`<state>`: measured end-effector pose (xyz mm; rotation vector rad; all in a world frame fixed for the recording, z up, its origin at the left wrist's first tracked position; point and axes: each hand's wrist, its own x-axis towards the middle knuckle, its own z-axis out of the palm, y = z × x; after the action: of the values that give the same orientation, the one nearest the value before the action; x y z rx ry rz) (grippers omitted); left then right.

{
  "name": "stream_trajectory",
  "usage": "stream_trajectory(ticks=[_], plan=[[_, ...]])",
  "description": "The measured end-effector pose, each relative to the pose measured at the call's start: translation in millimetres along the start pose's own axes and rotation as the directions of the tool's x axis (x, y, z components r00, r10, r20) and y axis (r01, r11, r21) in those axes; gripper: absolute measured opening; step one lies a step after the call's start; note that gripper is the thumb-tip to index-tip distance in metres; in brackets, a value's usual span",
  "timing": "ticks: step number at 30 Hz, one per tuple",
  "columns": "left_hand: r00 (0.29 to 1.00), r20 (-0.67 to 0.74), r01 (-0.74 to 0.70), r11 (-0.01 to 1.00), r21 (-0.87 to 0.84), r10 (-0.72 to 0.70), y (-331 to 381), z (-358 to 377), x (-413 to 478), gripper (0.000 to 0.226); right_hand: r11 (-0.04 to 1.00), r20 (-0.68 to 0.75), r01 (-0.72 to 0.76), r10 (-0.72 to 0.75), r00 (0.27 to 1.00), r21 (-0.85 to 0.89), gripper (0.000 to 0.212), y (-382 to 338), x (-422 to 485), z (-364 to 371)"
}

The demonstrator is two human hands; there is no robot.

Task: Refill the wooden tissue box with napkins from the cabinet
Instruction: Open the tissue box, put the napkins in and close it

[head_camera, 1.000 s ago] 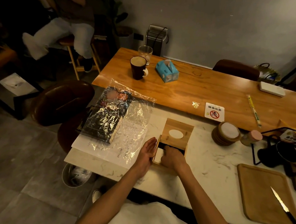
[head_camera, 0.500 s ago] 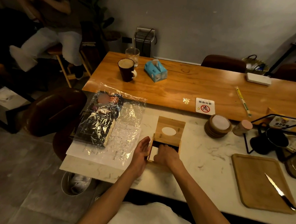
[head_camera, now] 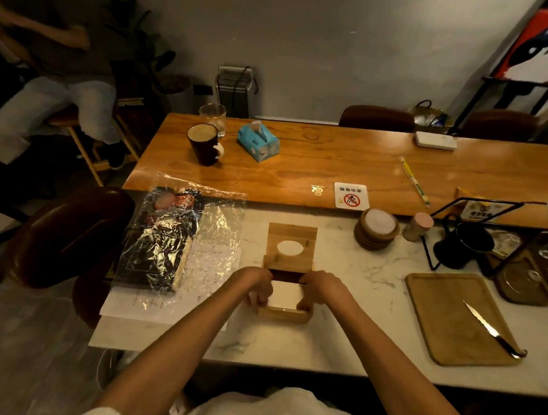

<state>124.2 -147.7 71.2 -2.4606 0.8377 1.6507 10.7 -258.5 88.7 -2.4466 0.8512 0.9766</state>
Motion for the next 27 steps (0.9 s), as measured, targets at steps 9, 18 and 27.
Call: stream_trajectory(ticks=[9,18,27], plan=[[0.995,-0.016,0.104,0.992,0.070,-0.103,9.1,1.0,-5.9,0.034,0.996,0.033,-0.058,0.055,0.998,0.075,0.049,-1.9,12.1,5.5],[0.996,-0.047,0.080,0.982,0.169,-0.073,9.7,3.5,-6.4,0.008,0.996,0.024,-0.053,0.051,0.998,0.070,0.043,-0.9,15.0,6.2],[0.982,-0.129,-0.148,0.984,-0.097,0.135,-14.8,4.4,-17.7,0.074,0.994,-0.108,0.053,-0.042,0.993,0.099,0.055,8.0,-6.6,9.5]])
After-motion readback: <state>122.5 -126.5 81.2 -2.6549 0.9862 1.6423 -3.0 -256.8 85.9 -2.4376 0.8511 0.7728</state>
